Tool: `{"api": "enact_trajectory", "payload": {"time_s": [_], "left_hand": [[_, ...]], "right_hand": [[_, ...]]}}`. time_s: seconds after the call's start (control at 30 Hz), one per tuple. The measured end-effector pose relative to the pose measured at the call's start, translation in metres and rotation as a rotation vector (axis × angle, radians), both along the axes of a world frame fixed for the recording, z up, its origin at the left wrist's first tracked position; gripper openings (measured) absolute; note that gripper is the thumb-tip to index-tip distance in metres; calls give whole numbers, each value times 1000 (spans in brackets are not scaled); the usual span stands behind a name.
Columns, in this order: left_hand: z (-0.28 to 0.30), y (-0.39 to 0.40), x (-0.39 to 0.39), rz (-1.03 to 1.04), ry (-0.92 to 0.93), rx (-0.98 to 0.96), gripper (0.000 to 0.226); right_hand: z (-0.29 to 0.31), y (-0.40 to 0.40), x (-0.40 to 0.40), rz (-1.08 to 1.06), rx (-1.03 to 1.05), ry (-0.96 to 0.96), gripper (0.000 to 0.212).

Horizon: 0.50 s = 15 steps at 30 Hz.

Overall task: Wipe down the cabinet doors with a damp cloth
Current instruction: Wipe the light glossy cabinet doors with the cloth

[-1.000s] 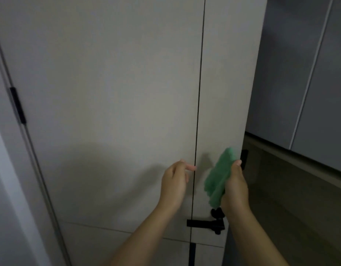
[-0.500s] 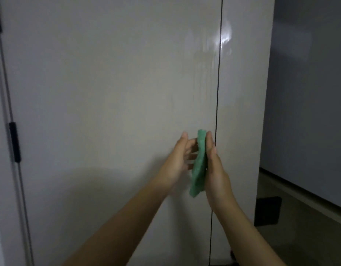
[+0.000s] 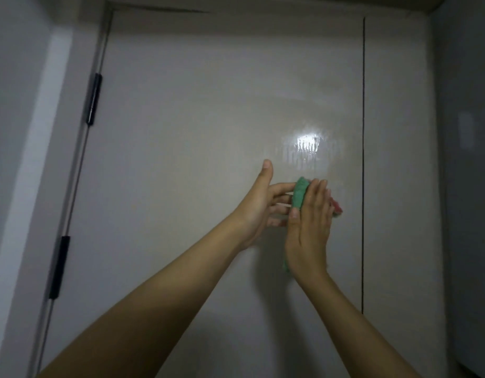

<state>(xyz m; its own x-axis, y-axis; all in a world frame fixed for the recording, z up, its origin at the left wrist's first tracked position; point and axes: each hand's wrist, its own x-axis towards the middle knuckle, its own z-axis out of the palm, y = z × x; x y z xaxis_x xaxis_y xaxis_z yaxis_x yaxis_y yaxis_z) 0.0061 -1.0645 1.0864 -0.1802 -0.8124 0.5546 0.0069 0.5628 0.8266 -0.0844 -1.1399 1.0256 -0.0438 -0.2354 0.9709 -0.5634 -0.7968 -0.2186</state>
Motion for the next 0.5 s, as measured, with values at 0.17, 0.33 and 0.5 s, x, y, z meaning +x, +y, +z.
{"api": "enact_trajectory", "payload": {"time_s": [0.17,0.33,0.5], "left_hand": [[25,-24,41,136,14,37,80],[25,-62,72,176,49,114,87],[23,-87,89,221,29,53,80]], "right_hand": [[25,-33,38,-121,20,102,54],[28,-69,71,-173,106,166,53],[28,-101,95,-380,64,162,57]]}}
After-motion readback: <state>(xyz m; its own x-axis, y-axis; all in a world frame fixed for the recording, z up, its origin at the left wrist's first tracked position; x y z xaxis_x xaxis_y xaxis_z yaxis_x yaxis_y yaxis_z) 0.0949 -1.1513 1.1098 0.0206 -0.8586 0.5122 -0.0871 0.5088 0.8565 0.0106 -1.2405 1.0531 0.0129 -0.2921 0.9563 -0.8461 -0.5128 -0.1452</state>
